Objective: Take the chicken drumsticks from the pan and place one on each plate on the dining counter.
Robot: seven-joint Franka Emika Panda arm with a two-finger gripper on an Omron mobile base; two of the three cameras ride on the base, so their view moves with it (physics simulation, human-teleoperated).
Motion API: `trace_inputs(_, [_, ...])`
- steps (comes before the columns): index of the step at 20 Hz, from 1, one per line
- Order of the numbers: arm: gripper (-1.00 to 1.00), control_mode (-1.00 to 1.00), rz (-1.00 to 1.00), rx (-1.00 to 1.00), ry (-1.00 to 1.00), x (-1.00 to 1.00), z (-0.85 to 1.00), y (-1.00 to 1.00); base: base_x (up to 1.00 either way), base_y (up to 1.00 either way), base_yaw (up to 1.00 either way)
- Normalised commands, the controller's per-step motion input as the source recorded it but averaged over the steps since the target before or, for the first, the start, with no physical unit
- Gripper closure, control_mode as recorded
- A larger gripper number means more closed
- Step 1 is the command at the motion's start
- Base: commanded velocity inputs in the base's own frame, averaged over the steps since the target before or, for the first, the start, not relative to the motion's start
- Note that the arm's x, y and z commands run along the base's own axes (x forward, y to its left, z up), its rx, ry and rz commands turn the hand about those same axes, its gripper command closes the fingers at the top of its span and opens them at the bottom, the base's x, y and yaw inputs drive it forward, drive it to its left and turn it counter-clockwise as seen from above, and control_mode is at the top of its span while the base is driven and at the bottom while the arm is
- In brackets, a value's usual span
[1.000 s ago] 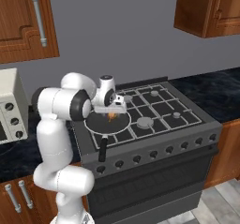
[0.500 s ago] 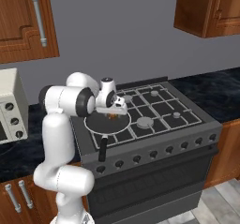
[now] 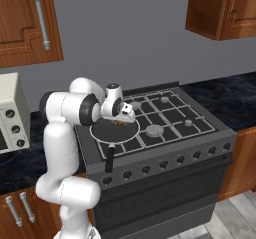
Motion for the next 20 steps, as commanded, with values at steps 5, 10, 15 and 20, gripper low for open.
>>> trace_inputs(5, [1.00,-1.00,0.00,0.00,-0.29,-0.81,0.70,0.00,0.00,0.00,0.00])
trace_inputs(10, [1.00,-1.00,0.00,0.00,-0.27,-0.96,1.00,0.00,0.00,0.00,0.00])
trace_inputs(15, [1.00,-1.00,0.00,0.00,-0.31,-1.00,1.00,0.00,0.00,0.00,0.00])
trace_inputs(20, [1.00,-1.00,0.01,0.00,-0.14,-1.00,0.98,0.00,0.00,0.00,0.00])
